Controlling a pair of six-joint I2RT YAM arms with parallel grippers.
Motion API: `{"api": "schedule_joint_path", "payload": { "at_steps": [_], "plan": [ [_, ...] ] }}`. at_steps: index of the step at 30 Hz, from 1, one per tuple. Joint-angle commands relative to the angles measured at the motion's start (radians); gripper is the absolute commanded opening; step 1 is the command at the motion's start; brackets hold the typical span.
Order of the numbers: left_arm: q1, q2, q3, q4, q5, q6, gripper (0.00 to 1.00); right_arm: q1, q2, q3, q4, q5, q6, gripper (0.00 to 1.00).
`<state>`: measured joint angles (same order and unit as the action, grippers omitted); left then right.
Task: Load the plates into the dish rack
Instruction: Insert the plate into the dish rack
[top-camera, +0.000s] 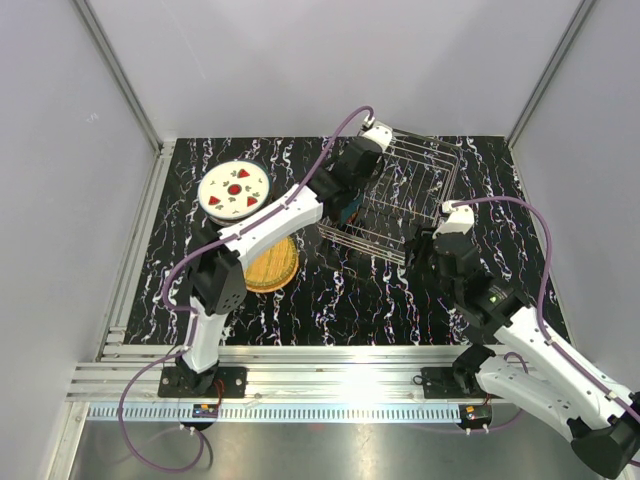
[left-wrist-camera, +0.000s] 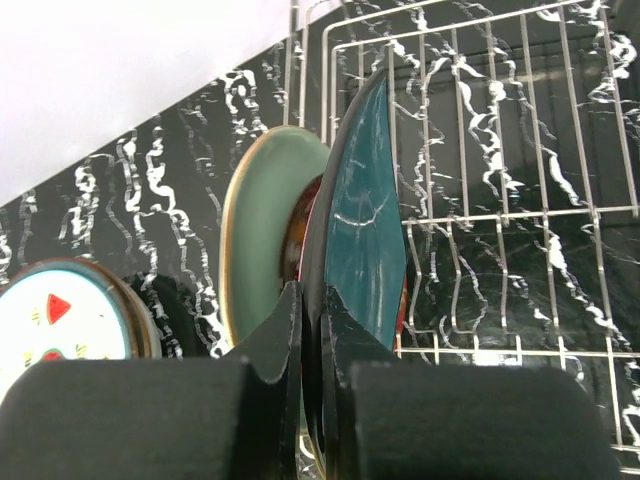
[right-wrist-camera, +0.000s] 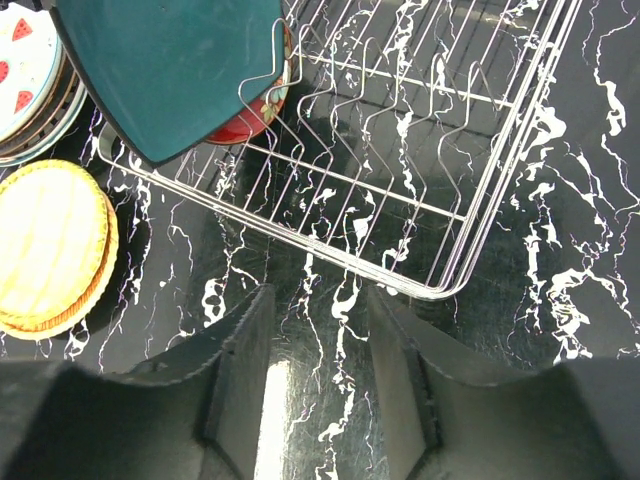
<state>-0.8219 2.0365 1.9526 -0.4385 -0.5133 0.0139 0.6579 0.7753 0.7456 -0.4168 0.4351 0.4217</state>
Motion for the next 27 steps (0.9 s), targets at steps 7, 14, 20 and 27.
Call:
{"api": "schedule_joint_path", "payload": {
  "at_steps": [7,14,20,27],
  "plan": [
    [0.009,0.016,0.065,0.098,0.025,0.012,0.02,-0.017,0.005,0.000,0.036,0.036,-0.009,0.58],
    [0.009,0.047,0.094,0.066,0.019,0.015,0.09,-0.023,0.008,0.000,0.038,0.036,-0.009,0.64],
    [0.009,0.047,0.101,0.054,-0.004,0.017,0.24,-0.024,0.007,-0.002,0.038,0.030,-0.008,0.65],
    [0.010,0.028,0.092,0.044,-0.039,0.027,0.48,-0.026,0.004,-0.002,0.036,0.025,-0.006,0.68]
  ]
}}
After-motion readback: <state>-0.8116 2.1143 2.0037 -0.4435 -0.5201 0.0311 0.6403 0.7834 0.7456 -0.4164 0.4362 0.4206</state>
